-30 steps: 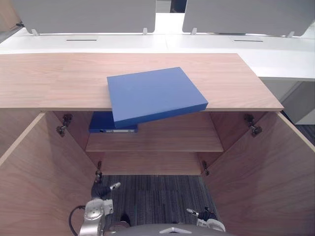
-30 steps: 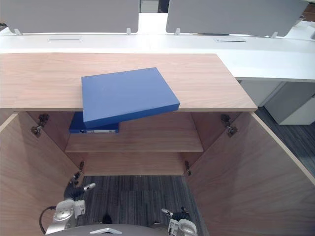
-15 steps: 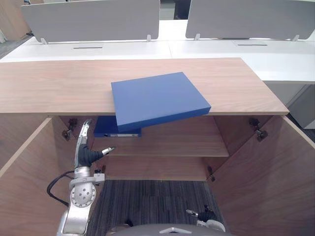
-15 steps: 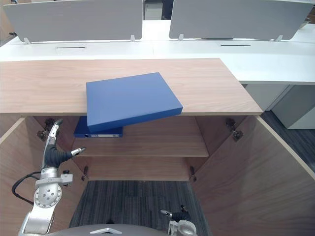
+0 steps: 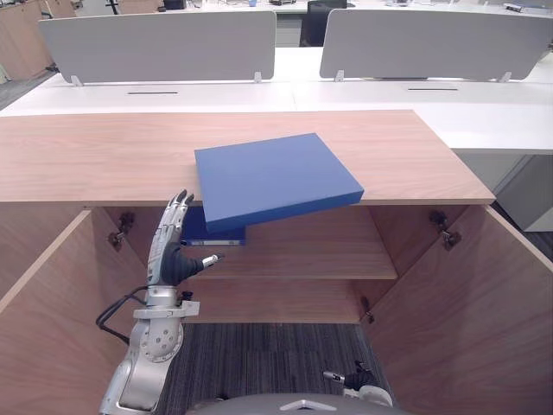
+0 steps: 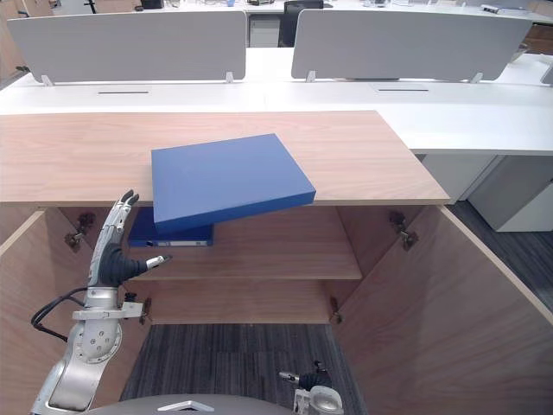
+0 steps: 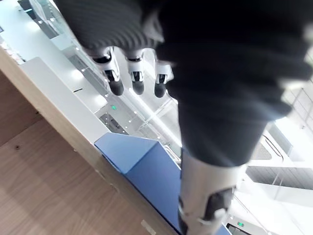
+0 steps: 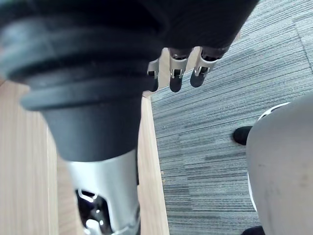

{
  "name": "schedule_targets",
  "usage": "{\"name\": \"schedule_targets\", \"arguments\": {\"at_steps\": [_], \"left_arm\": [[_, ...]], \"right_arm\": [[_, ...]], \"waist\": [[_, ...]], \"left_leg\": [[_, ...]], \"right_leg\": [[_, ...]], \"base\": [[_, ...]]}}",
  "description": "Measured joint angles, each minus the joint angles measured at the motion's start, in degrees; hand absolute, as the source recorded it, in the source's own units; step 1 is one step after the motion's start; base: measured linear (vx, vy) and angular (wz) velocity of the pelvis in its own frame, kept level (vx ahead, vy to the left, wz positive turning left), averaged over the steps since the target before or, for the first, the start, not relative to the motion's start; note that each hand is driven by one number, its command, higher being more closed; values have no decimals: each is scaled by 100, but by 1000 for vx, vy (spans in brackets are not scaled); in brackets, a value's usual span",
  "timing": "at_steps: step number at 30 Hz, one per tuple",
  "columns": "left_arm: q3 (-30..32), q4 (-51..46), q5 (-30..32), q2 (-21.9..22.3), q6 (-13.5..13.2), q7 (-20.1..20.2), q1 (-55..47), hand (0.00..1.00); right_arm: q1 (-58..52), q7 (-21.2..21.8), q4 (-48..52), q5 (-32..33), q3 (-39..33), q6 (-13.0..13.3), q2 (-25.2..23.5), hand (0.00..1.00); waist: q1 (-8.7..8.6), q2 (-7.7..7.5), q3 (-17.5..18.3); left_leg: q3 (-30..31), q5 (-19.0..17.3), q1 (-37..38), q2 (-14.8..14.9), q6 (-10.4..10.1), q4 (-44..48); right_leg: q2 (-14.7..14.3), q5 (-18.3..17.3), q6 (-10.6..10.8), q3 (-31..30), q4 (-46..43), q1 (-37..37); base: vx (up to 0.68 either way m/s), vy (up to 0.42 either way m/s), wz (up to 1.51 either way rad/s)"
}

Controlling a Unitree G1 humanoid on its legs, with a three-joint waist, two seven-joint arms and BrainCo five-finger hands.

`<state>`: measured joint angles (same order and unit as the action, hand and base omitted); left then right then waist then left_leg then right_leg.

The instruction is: Walk over to the cabinet, pick up the folder, carry it to the office cabinet, place the folder inside the office cabinet, then close the office cabinet door

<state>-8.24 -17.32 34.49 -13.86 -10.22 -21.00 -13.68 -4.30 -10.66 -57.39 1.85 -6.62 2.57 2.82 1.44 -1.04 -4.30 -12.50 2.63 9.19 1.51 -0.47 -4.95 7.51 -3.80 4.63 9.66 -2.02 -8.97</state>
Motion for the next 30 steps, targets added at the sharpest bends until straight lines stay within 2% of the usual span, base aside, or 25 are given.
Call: {"name": "schedule_targets", "arguments": {"at_steps": [9,14,21,30], "left_arm": [[-629,0,1187,-202,164,-18,412,0],[-926,59,1739,-212,320,-19,736,0],[-1310,362,2281,-323,462,11,1223,0],[-1325,703,2728,-354,713,18,1544,0]], "right_arm": [[9,3,-39,-2,93,-10,16,0],[17,8,-64,-2,93,-30,18,0],[122,20,-207,1,90,-45,19,0],[174,73,-212,11,67,-114,23,0]], "waist": [[-139,5,81],[-162,3,115],[-271,7,151],[-354,25,170]], "left_leg": [[-26,-14,-6,0,-2,0],[-37,-22,-3,1,-7,0],[-69,-22,0,1,-8,0],[-74,-42,35,4,-31,0]], "right_leg": [[-14,27,-40,-44,66,-2],[-20,40,-59,-75,89,-1],[-26,71,-101,-112,148,-8],[-36,106,-103,-111,250,-84]], "base": [[1,0,0],[4,1,-1],[-2,1,-1],[0,0,0]]}}
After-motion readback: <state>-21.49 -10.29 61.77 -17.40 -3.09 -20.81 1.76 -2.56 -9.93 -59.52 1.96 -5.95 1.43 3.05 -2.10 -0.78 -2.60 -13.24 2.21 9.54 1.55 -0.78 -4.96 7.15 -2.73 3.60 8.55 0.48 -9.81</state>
